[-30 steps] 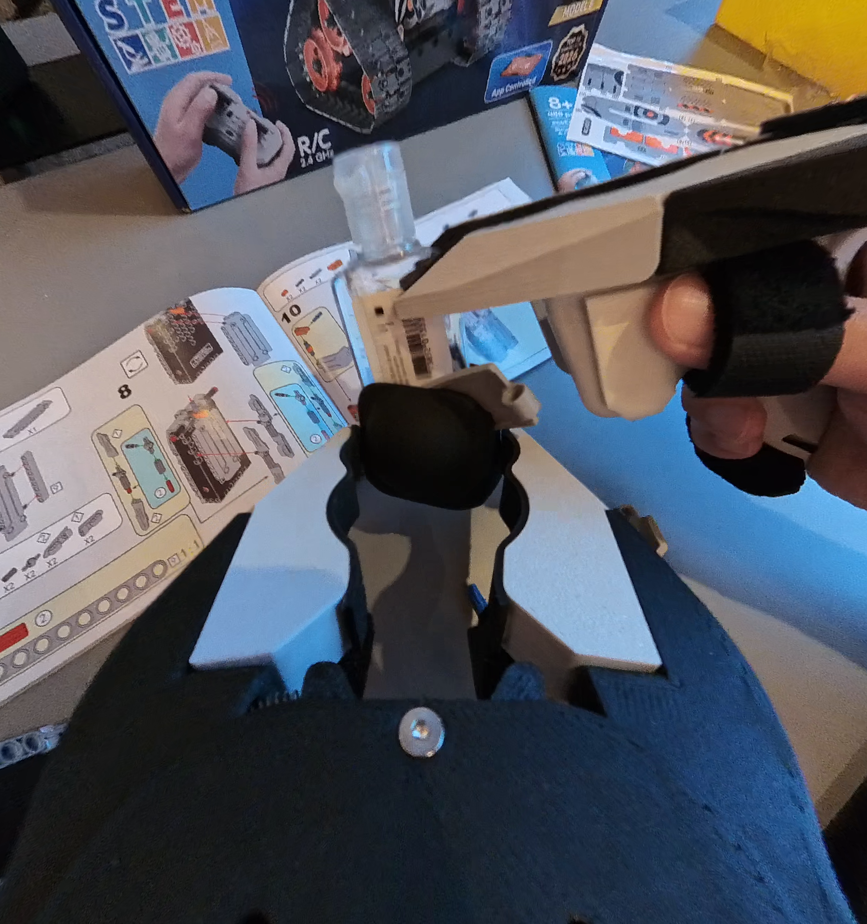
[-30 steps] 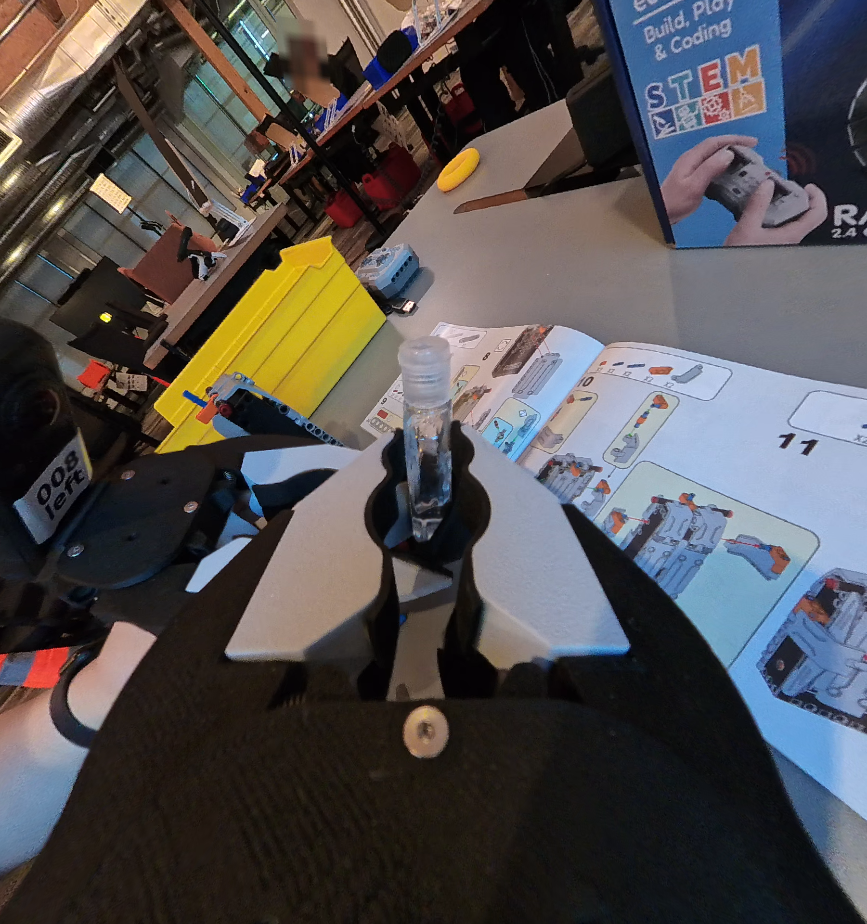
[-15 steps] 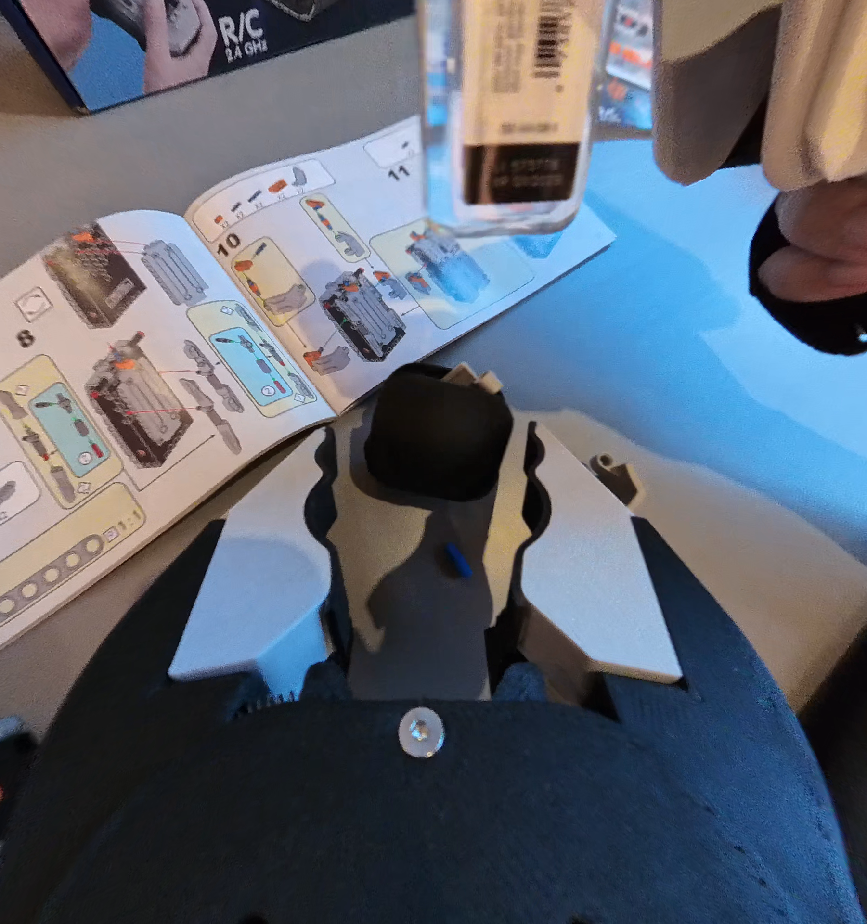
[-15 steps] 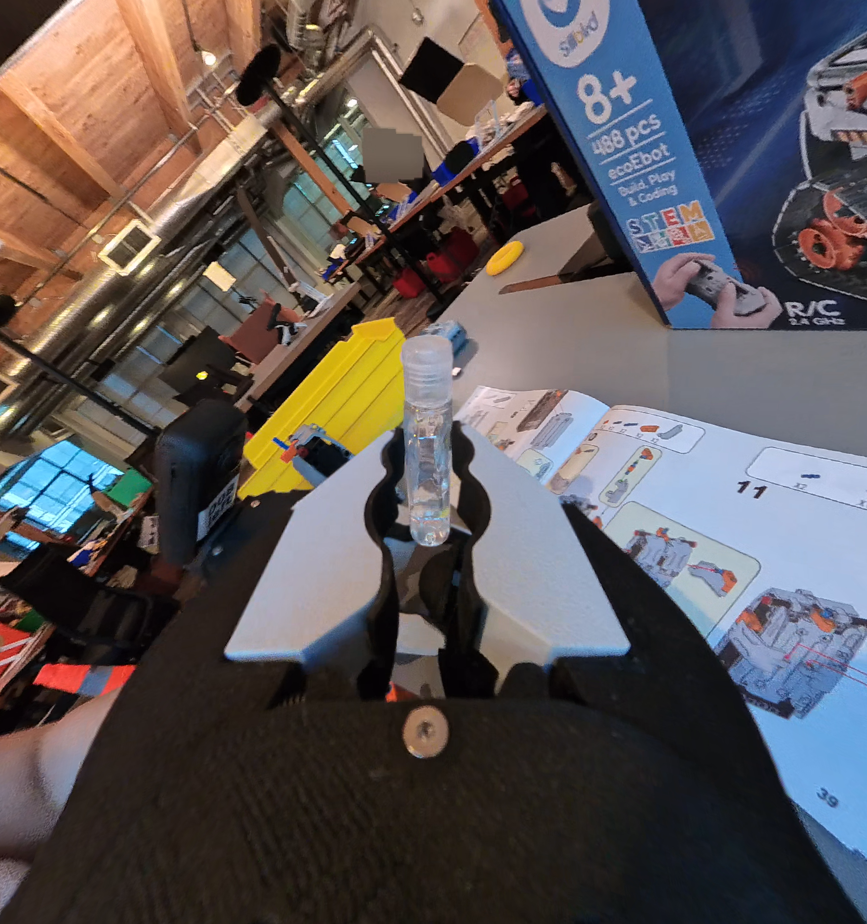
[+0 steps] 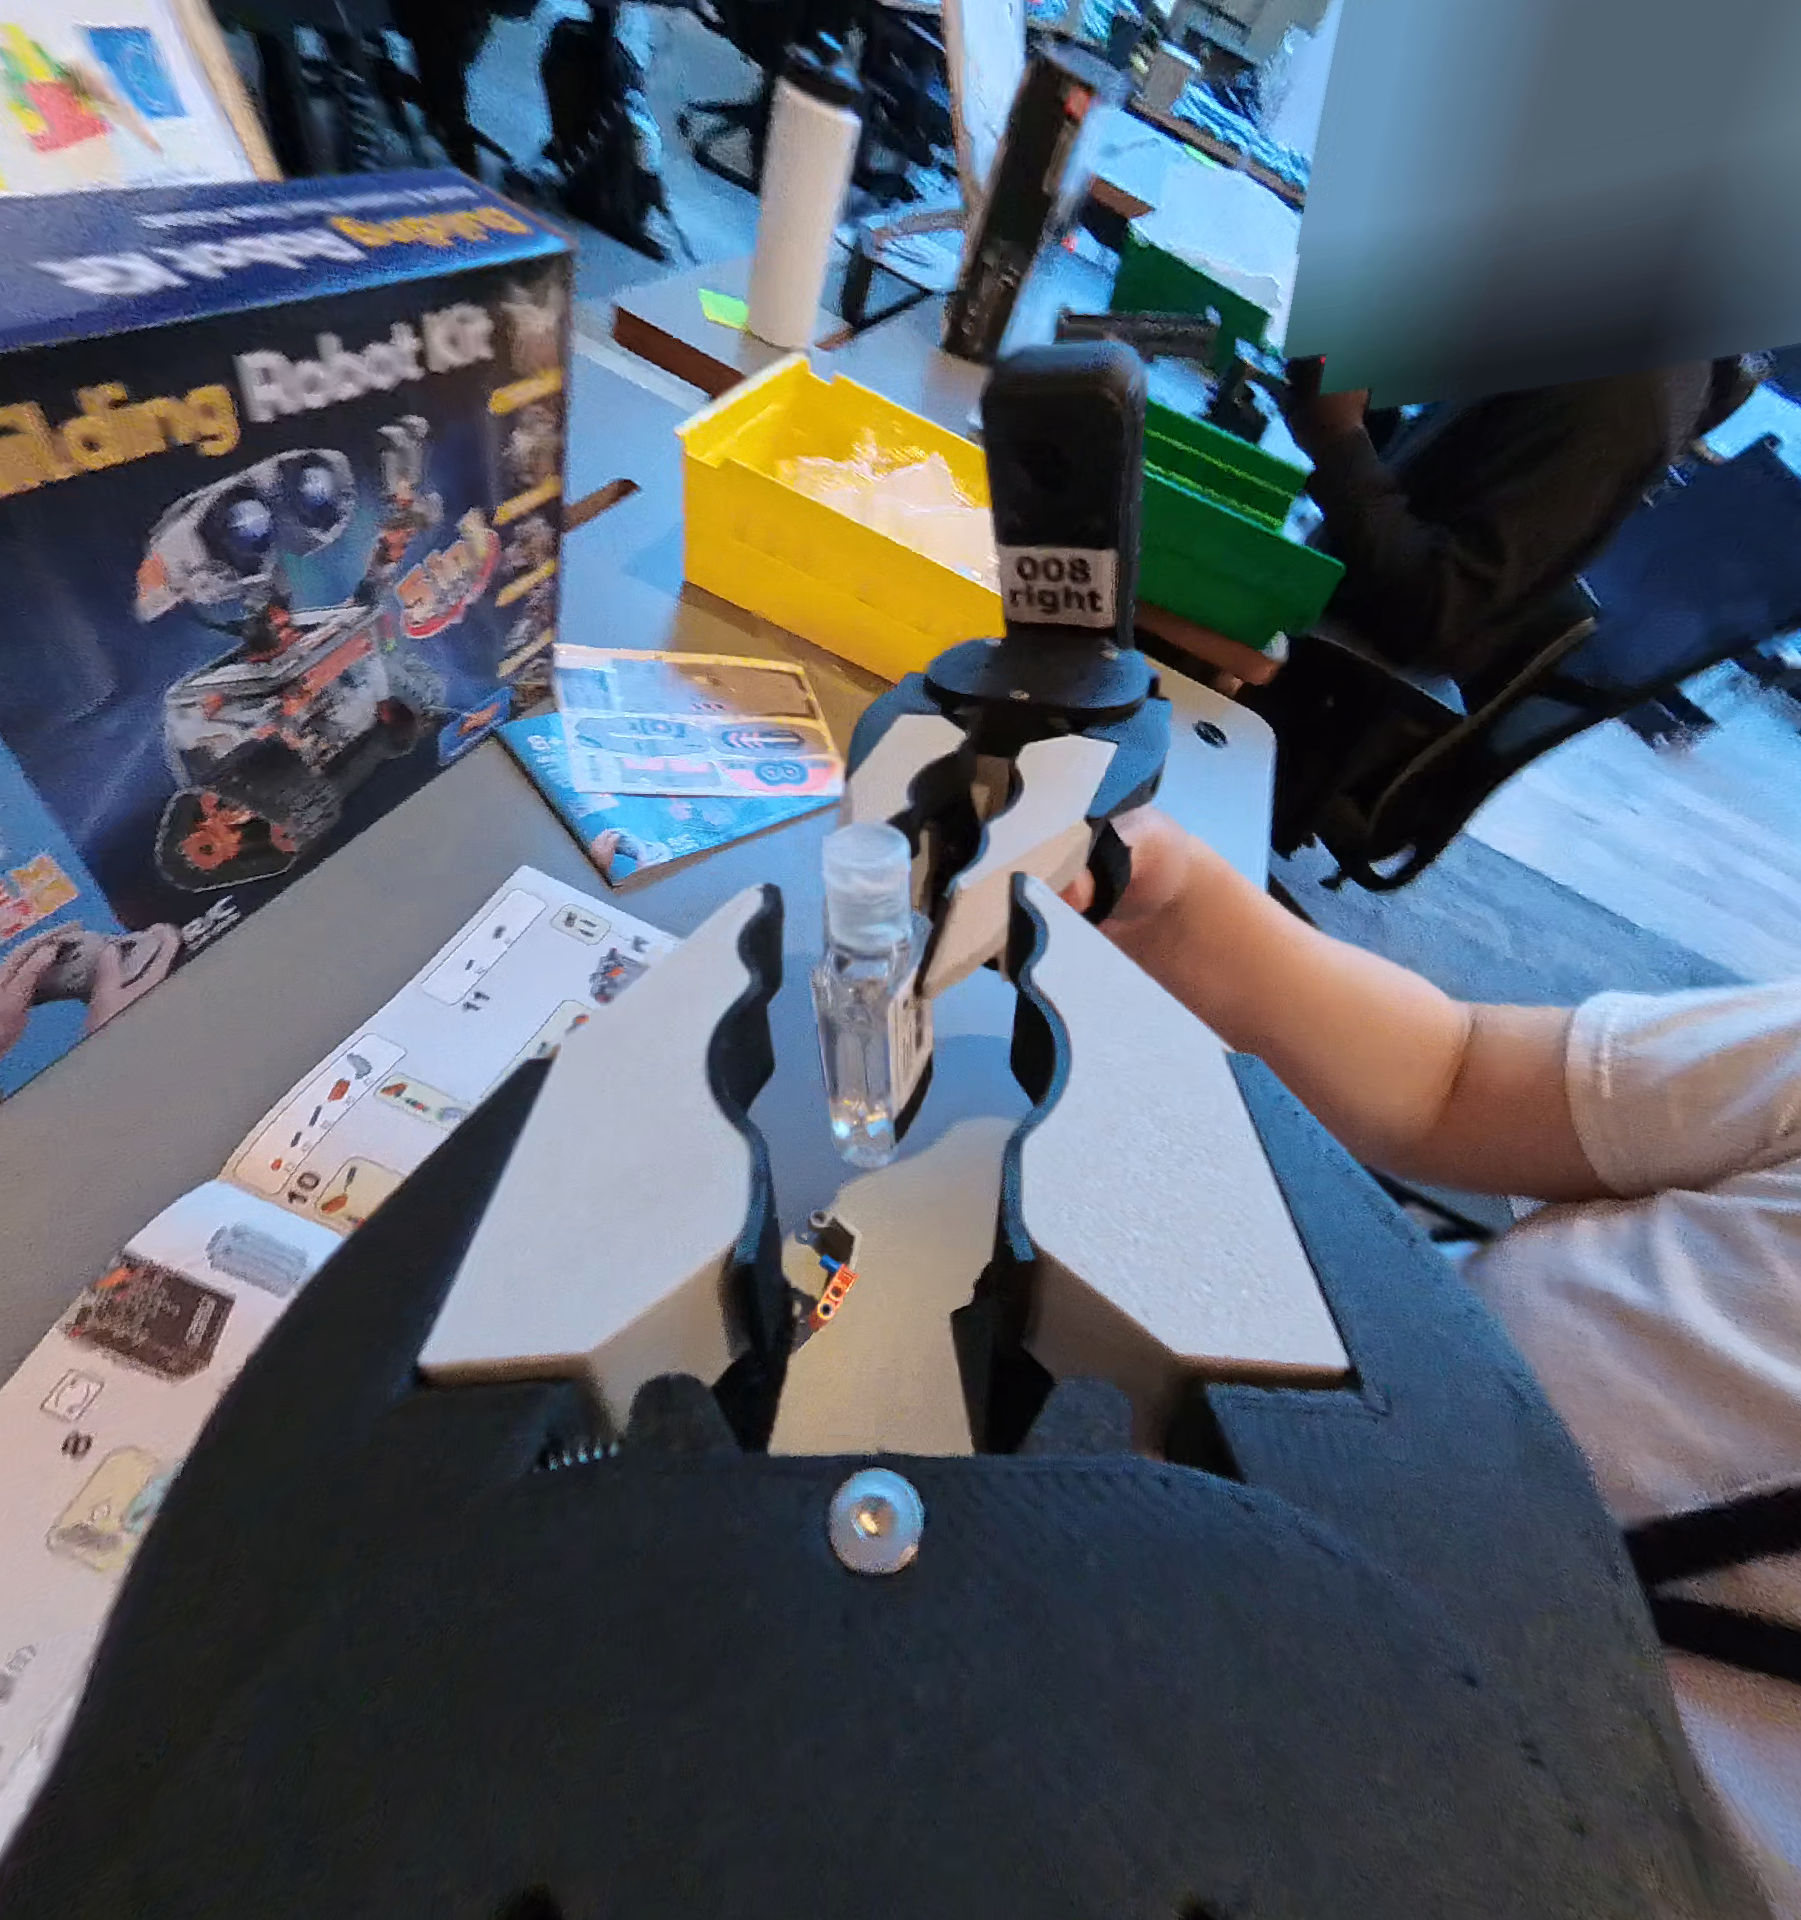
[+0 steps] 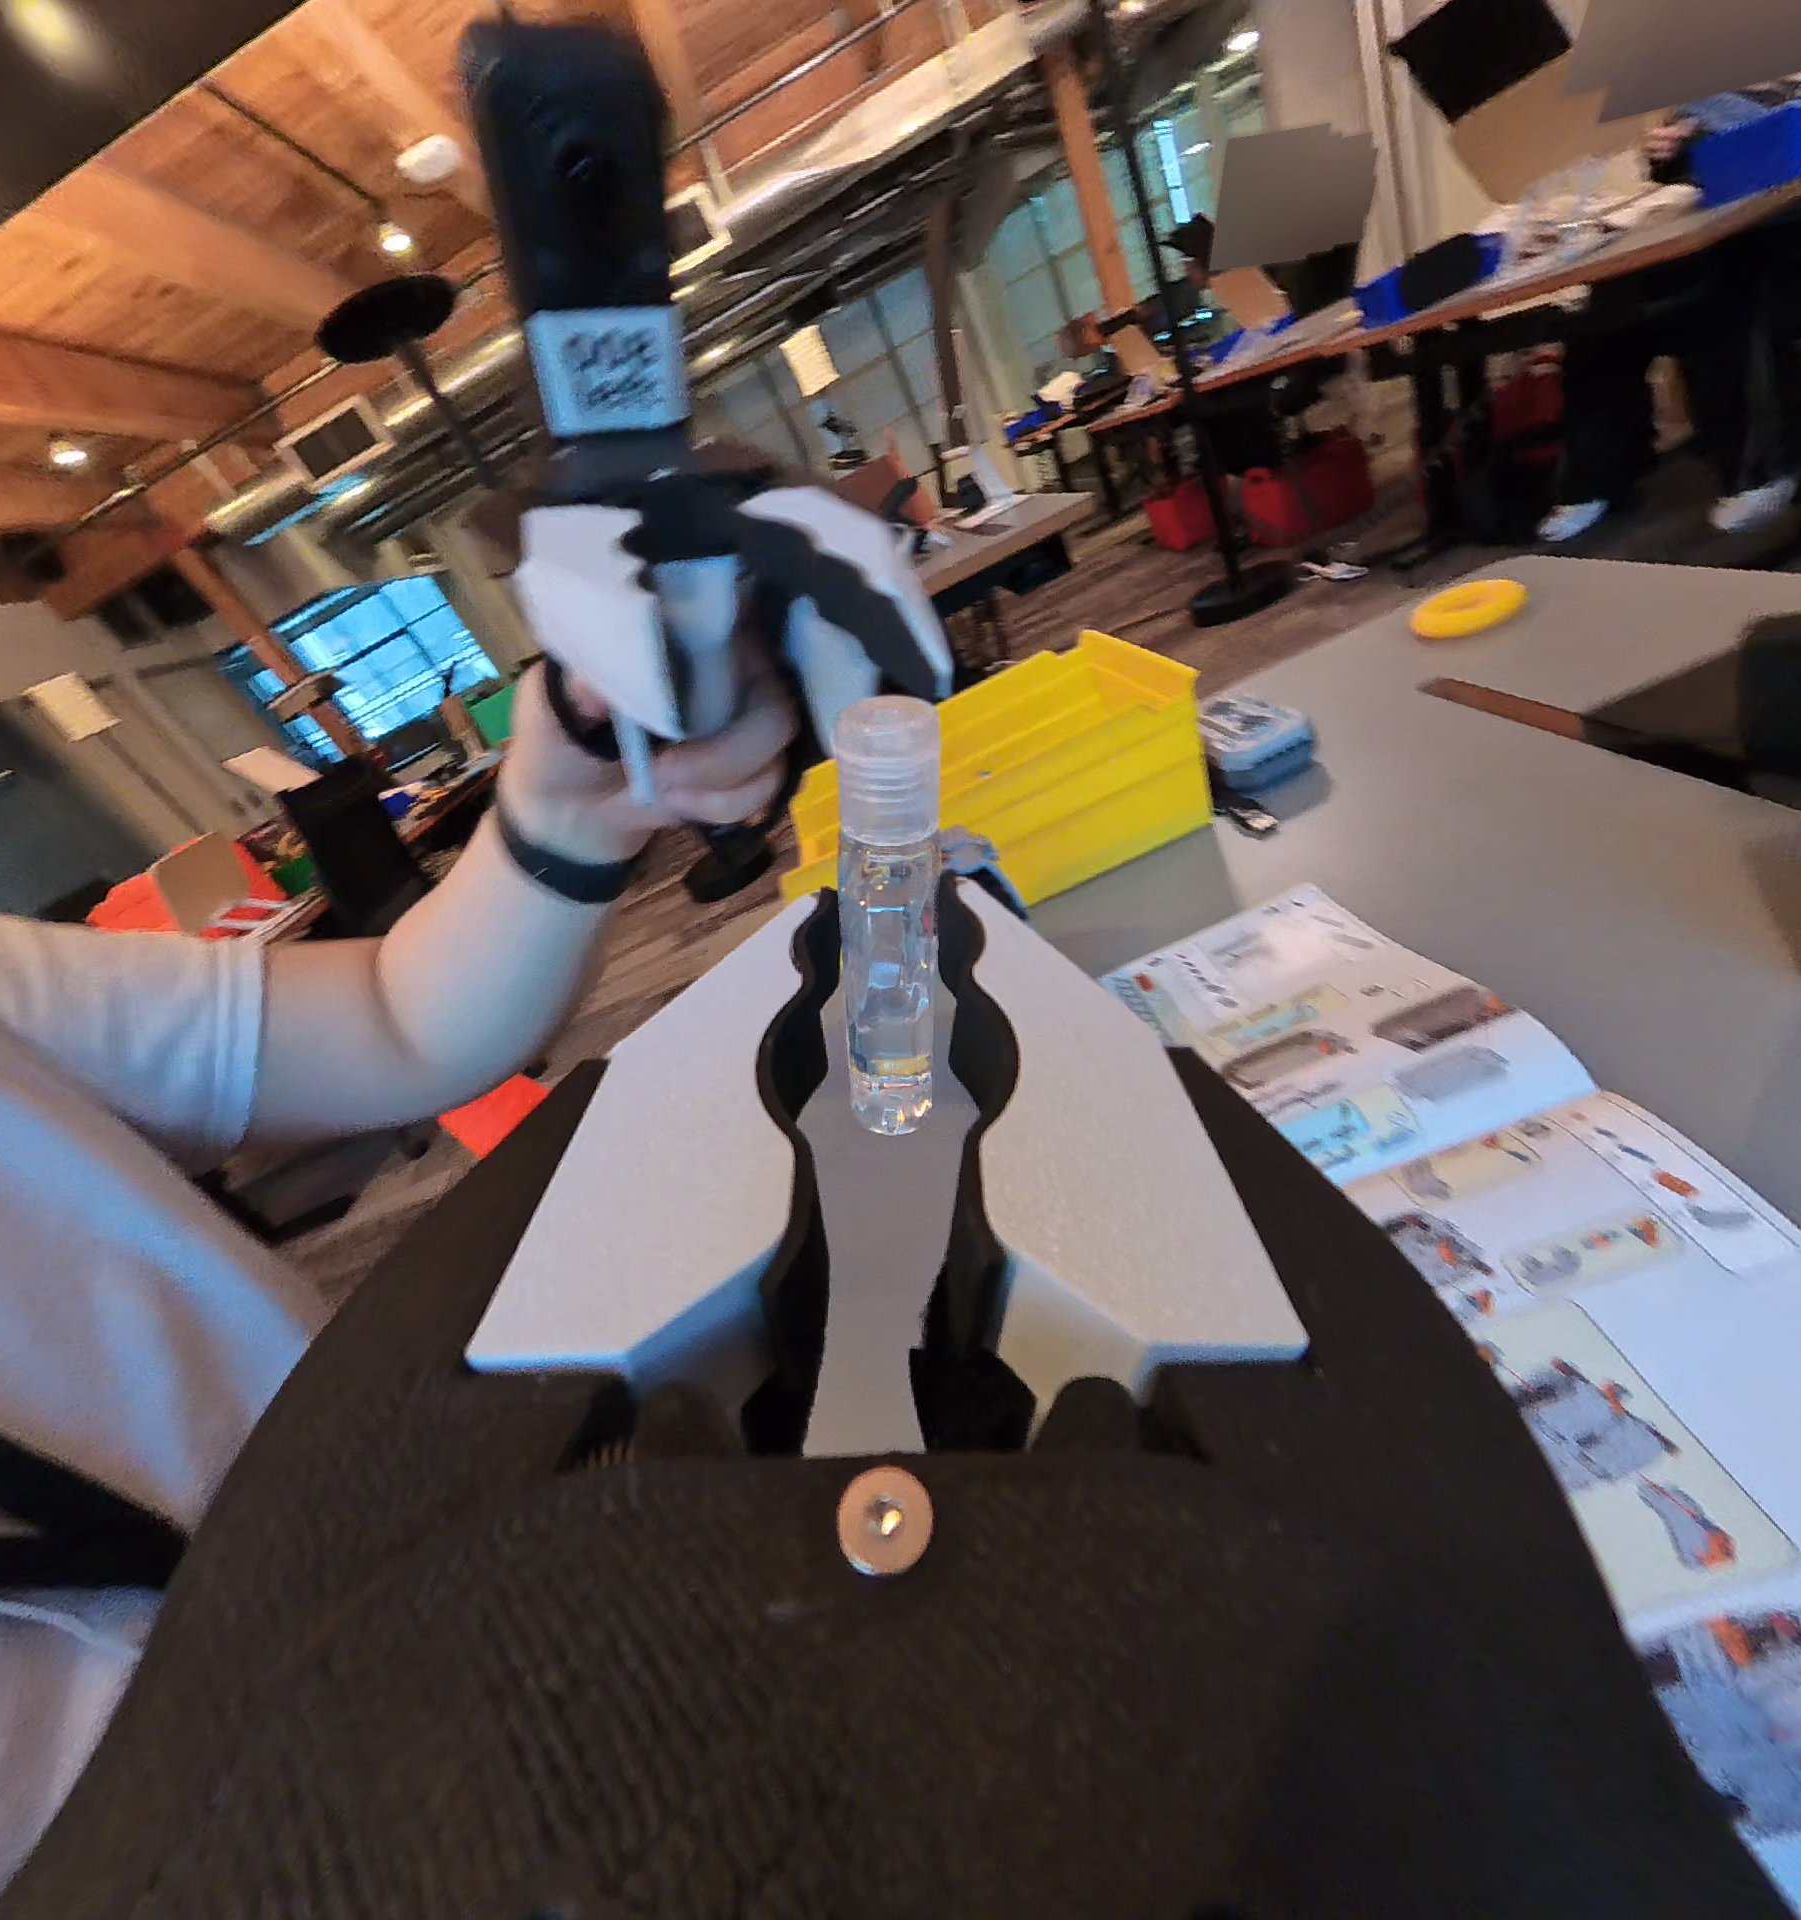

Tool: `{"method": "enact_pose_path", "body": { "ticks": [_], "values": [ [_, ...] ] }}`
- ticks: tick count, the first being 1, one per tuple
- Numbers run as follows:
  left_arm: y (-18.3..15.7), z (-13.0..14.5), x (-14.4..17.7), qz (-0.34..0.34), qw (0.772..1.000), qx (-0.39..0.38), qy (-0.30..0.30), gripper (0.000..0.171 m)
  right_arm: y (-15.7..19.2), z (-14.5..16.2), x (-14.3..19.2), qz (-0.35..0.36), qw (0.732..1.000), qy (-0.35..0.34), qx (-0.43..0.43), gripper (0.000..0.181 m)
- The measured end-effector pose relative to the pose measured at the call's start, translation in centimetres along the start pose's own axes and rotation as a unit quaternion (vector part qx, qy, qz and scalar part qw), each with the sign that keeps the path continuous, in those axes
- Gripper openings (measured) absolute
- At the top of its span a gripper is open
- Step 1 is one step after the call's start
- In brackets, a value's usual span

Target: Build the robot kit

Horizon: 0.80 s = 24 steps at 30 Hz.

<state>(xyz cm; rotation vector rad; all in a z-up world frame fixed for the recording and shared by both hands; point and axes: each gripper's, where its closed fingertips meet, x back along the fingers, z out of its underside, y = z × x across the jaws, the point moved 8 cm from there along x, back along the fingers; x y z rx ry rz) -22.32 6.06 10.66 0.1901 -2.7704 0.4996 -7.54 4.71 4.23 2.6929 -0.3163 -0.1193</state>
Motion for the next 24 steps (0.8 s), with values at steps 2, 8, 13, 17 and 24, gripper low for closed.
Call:
{"method": "enact_pose_path", "body": {
  "ticks": [2,8,13,17,24],
  "values": [
    [-0.4,-0.4,-0.8,0.030,0.999,-0.024,0.016,0.036,0.4,-0.2,0.0,-0.013,1.000,0.002,0.001,0.017],
    [0.3,-0.1,-2.4,0.038,0.994,-0.040,0.095,0.018,0.4,-0.5,0.3,-0.021,0.999,0.024,0.014,0.017],
    [1.2,-1.1,-2.0,0.024,0.997,-0.024,0.066,0.017,-0.4,-1.6,0.1,-0.019,1.000,-0.007,0.021,0.018],
    [4.0,-2.8,2.1,-0.047,0.998,-0.020,0.041,0.017,-1.4,-1.8,1.4,0.057,0.996,-0.057,0.030,0.051],
    [19.7,-4.4,15.3,-0.336,0.939,0.004,0.079,0.017,0.1,7.5,5.8,0.225,0.972,0.015,0.070,0.042]
  ]
}}
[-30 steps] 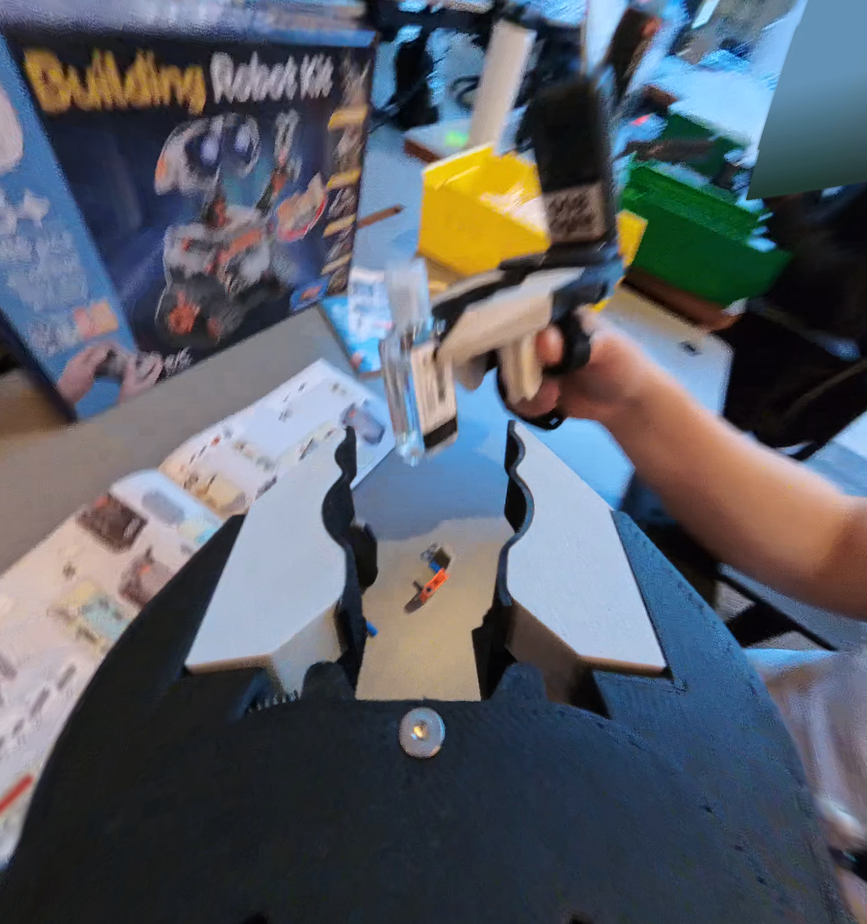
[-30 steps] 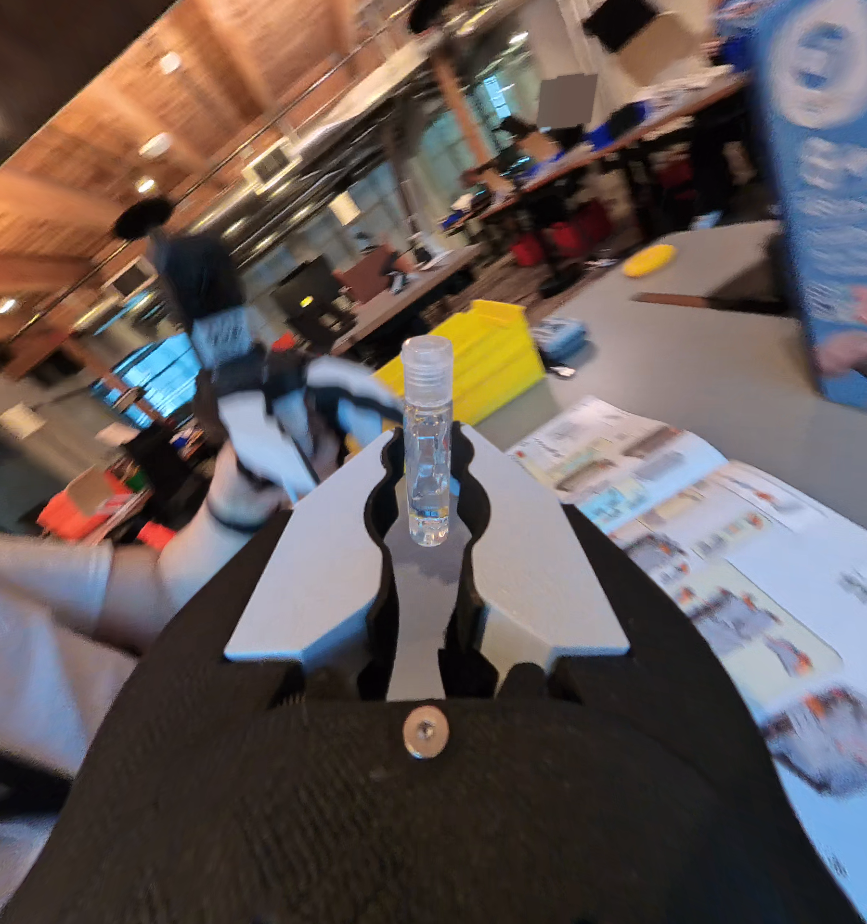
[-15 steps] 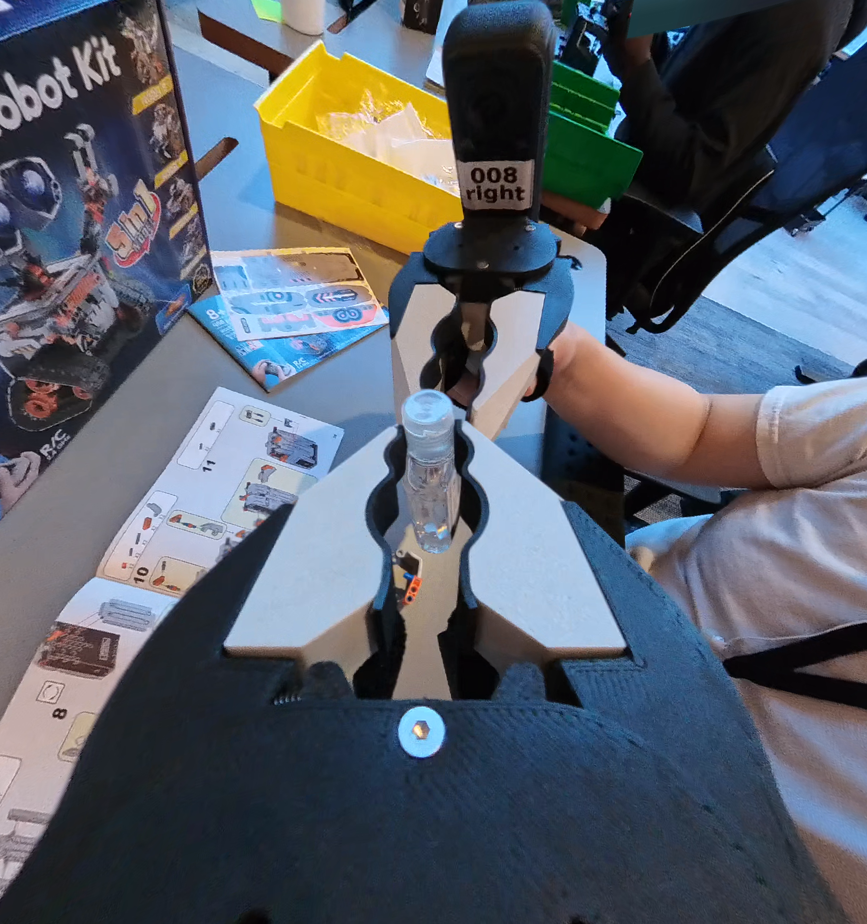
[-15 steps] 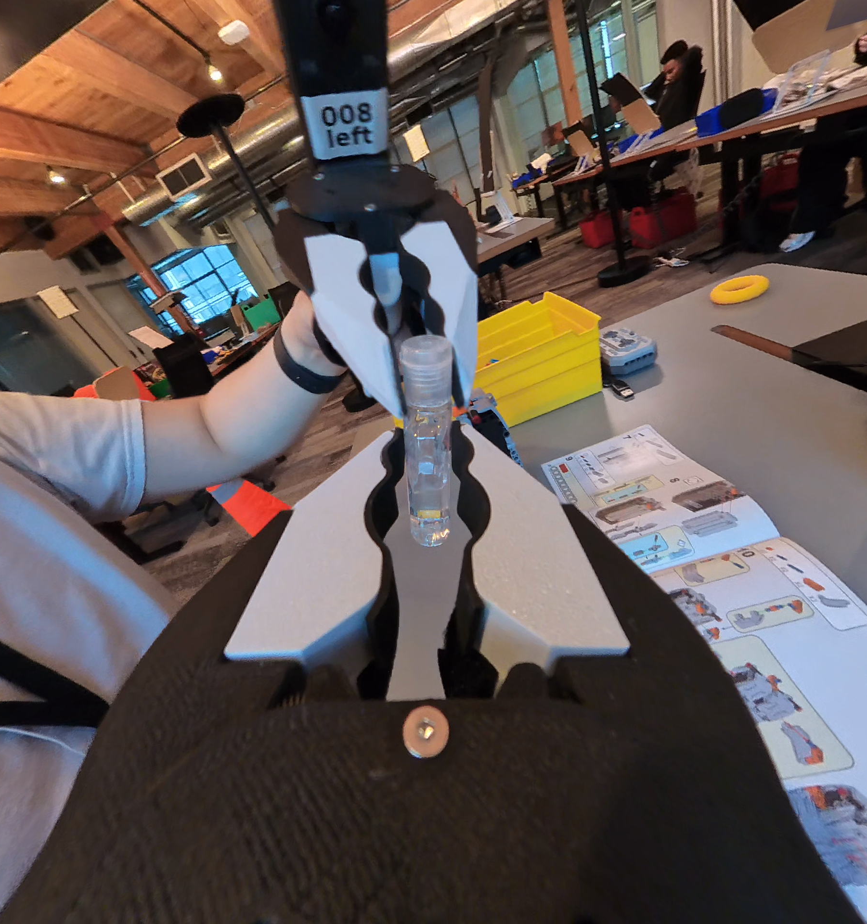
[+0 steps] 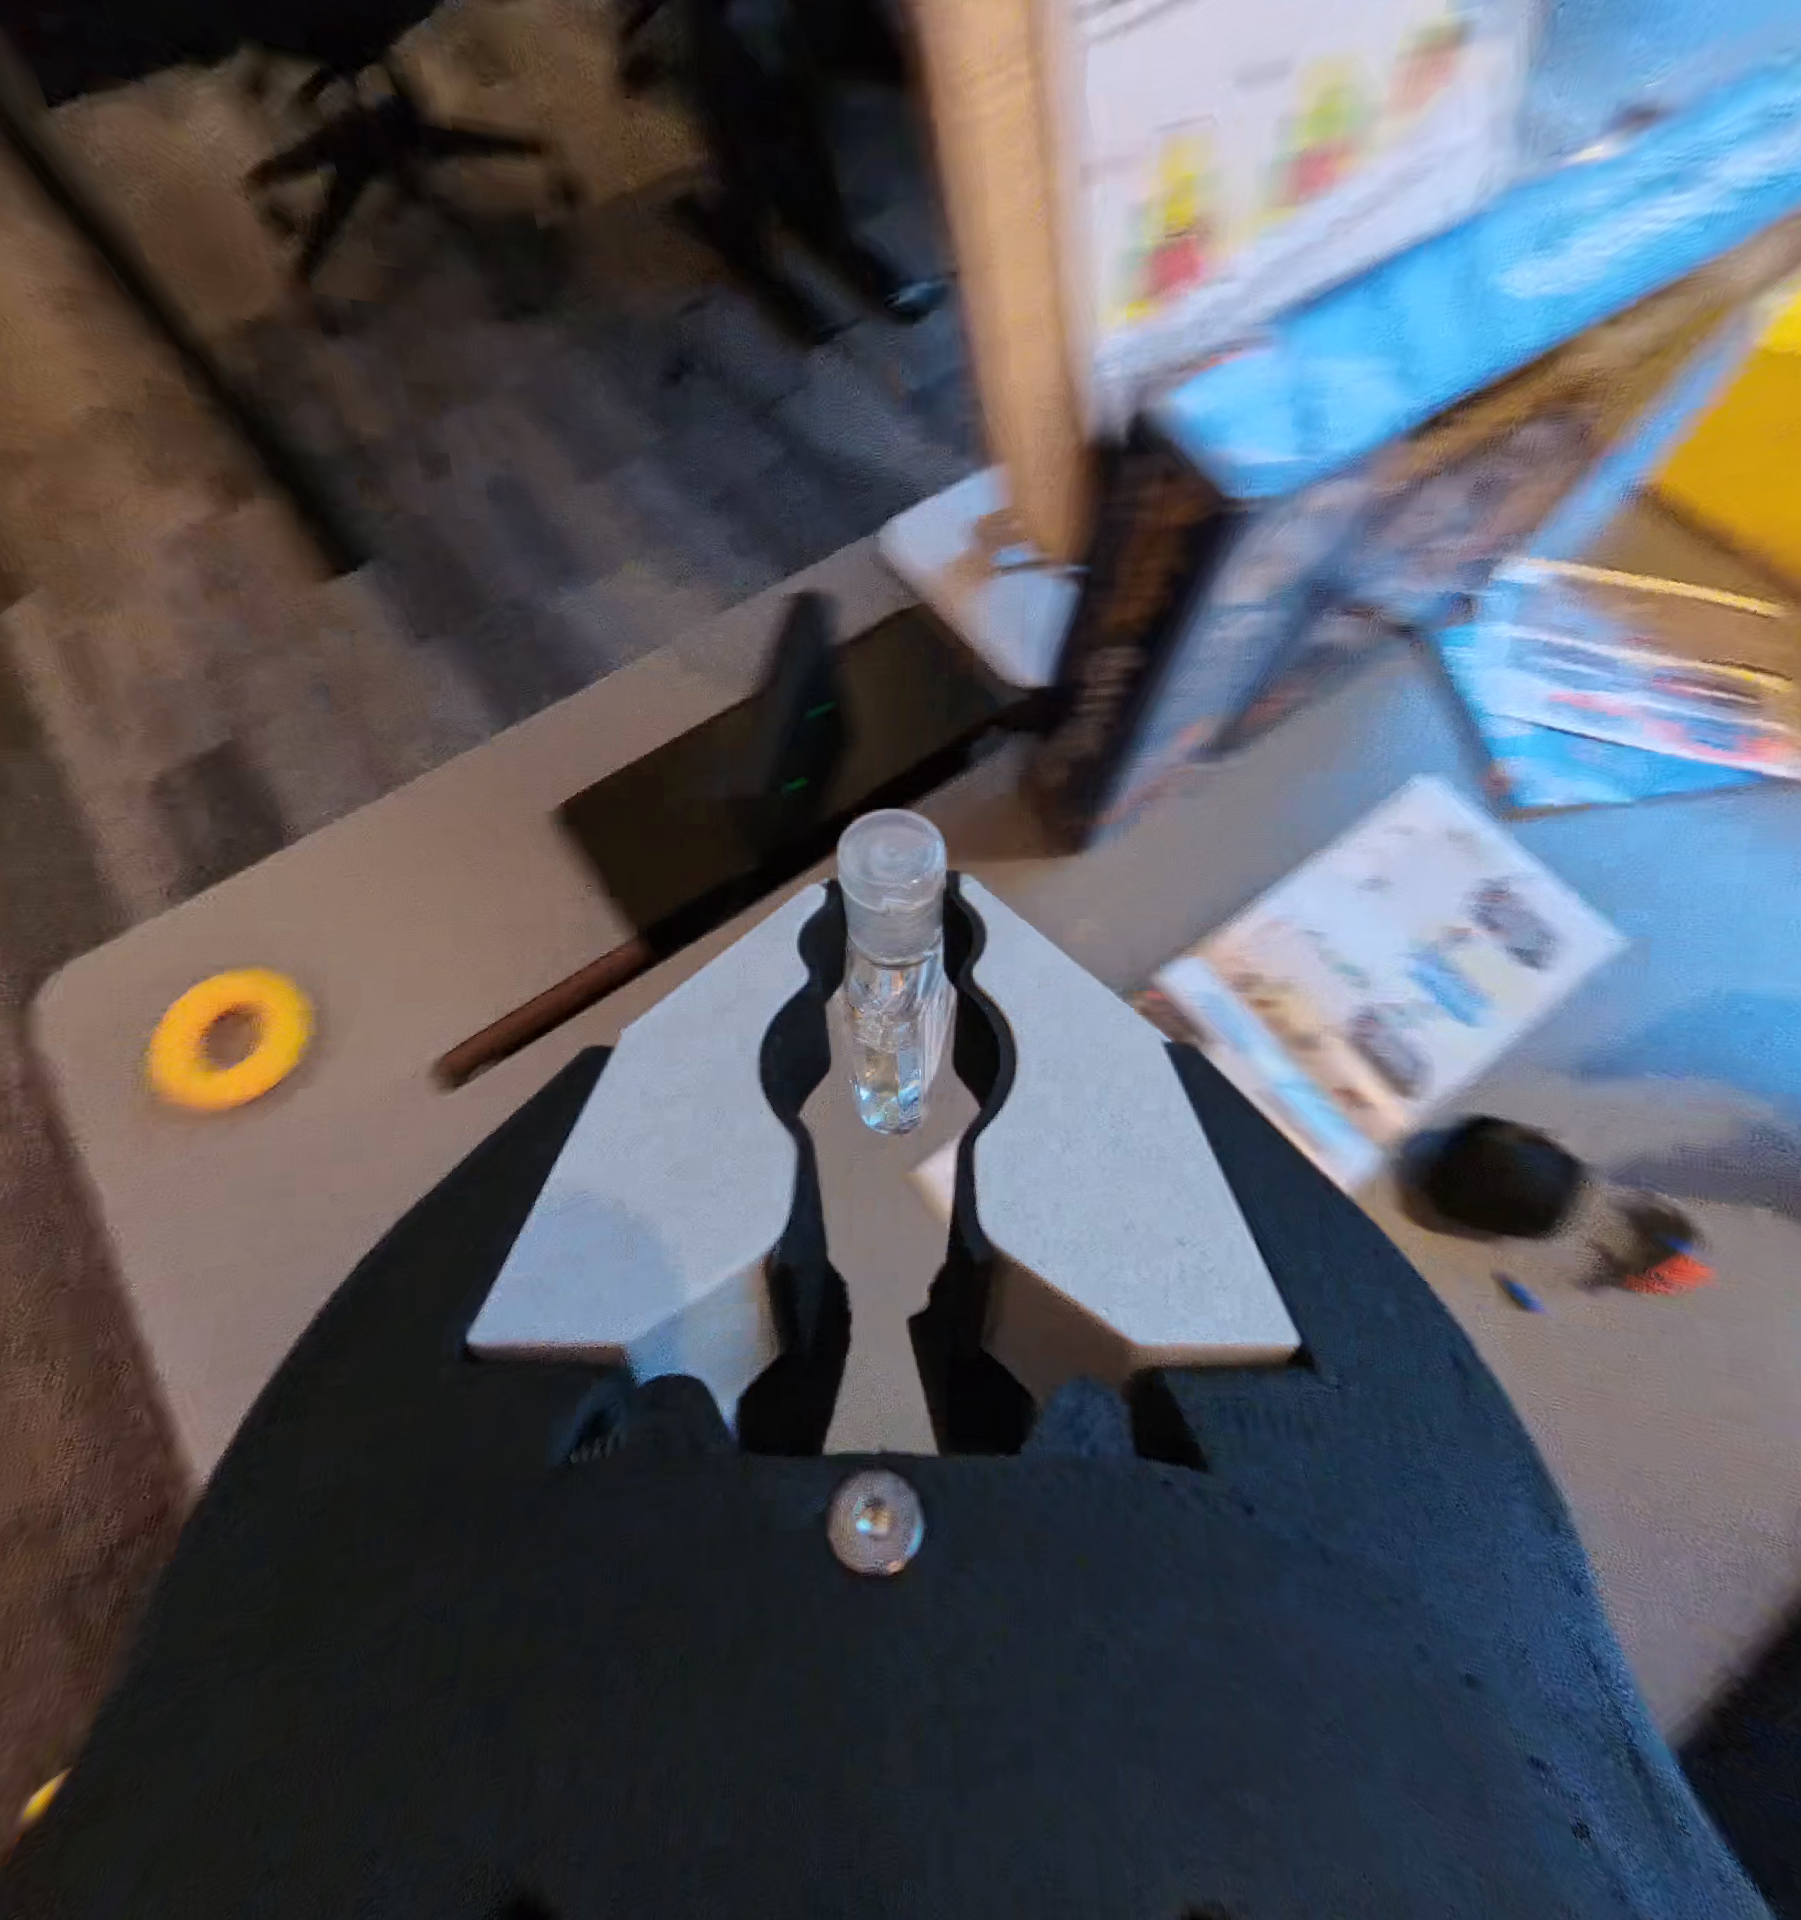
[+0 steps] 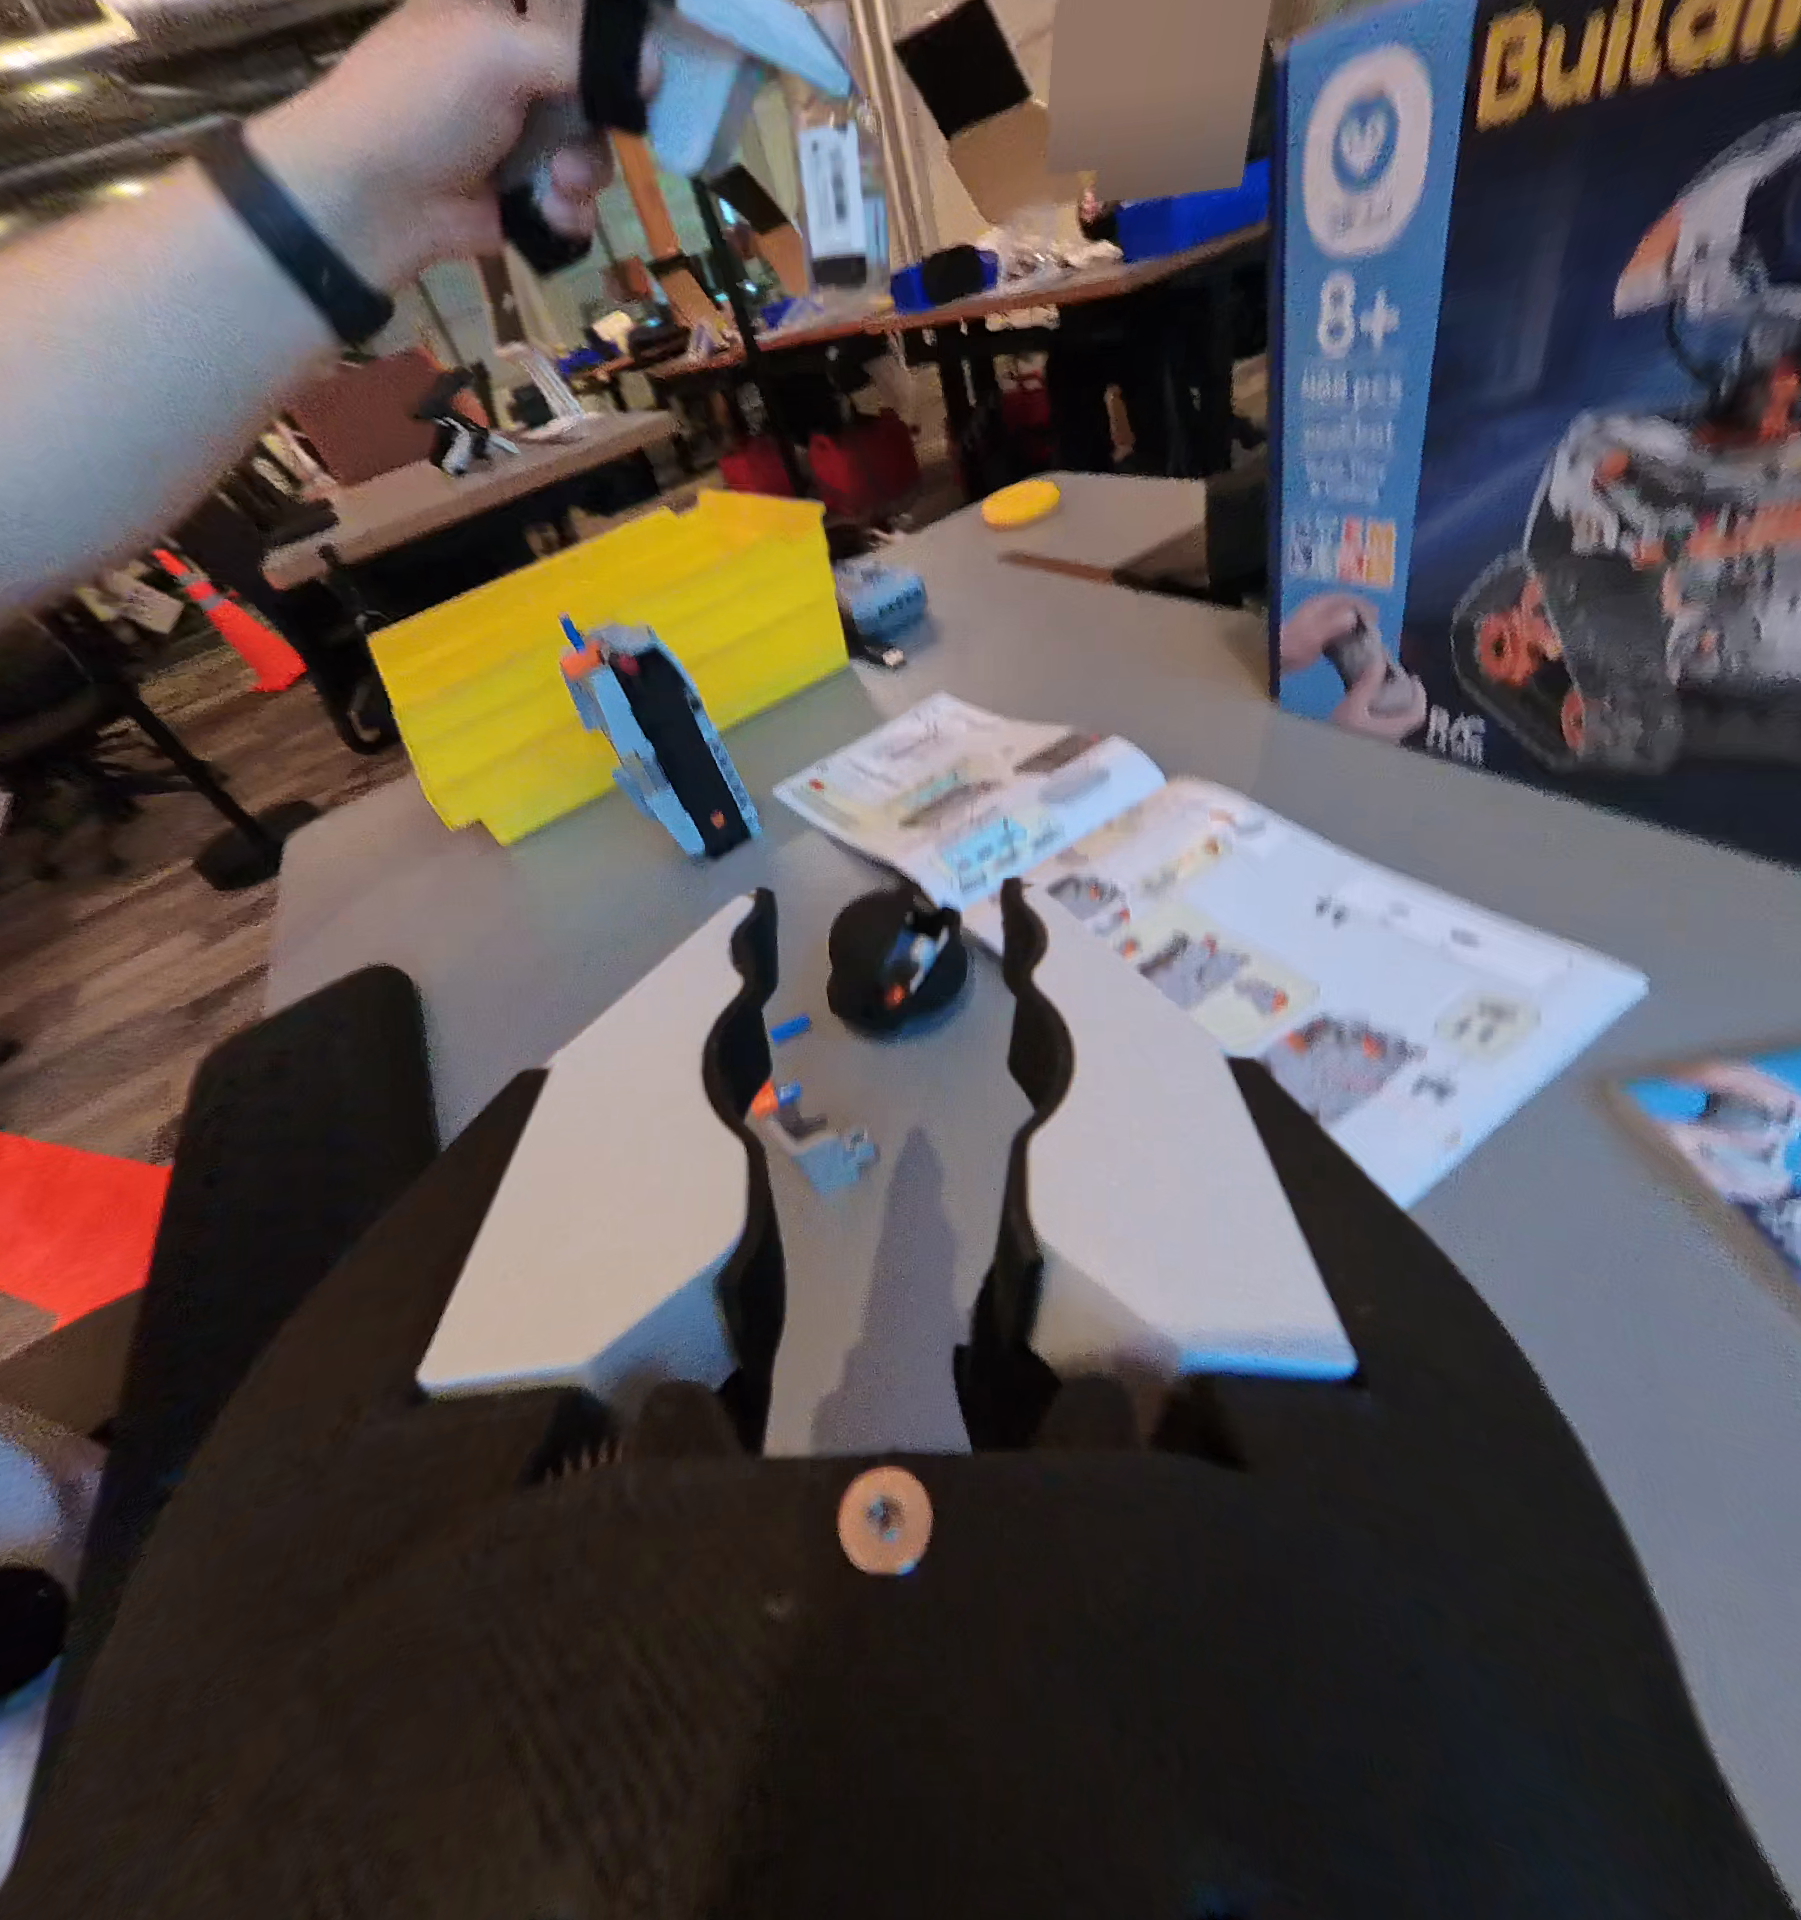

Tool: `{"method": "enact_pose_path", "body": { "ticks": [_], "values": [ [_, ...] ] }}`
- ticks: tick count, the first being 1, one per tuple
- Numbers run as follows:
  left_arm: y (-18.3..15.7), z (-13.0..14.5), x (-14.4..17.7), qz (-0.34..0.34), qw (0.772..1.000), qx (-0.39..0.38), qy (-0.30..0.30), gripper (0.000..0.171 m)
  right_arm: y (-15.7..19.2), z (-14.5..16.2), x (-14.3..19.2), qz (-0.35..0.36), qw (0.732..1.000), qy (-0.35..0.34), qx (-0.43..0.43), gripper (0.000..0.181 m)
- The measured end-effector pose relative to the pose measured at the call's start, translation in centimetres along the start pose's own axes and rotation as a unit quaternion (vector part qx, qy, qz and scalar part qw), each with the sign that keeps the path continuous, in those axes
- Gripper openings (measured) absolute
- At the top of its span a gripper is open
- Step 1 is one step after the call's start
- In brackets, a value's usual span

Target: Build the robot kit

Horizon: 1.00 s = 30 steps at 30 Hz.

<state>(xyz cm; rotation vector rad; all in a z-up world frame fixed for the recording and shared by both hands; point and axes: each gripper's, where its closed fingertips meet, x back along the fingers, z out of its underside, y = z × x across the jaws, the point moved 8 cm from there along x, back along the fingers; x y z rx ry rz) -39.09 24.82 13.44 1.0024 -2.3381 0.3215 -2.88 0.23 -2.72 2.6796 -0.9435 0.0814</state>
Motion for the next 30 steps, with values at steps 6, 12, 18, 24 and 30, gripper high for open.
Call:
{"method": "enact_pose_path", "body": {
  "ticks": [6,12,18,24,30],
  "values": [
    [15.7,3.9,-5.4,-0.124,0.988,0.083,0.034,0.016,-0.5,2.0,0.6,0.018,1.000,-0.008,0.006,0.040],
    [24.7,7.0,-9.7,-0.163,0.978,0.114,0.058,0.017,-2.5,0.9,1.5,0.045,0.997,-0.063,0.012,0.036],
    [29.2,8.4,-12.9,-0.157,0.979,0.114,0.065,0.017,-3.5,0.4,2.0,0.049,0.995,-0.082,0.022,0.035],
    [31.0,9.5,-15.7,-0.151,0.979,0.120,0.073,0.017,-3.9,0.2,2.4,0.057,0.994,-0.094,0.025,0.034],
    [31.3,10.2,-16.9,-0.149,0.979,0.123,0.061,0.017,-4.4,0.7,2.1,0.054,0.995,-0.082,0.011,0.034]
  ]
}}
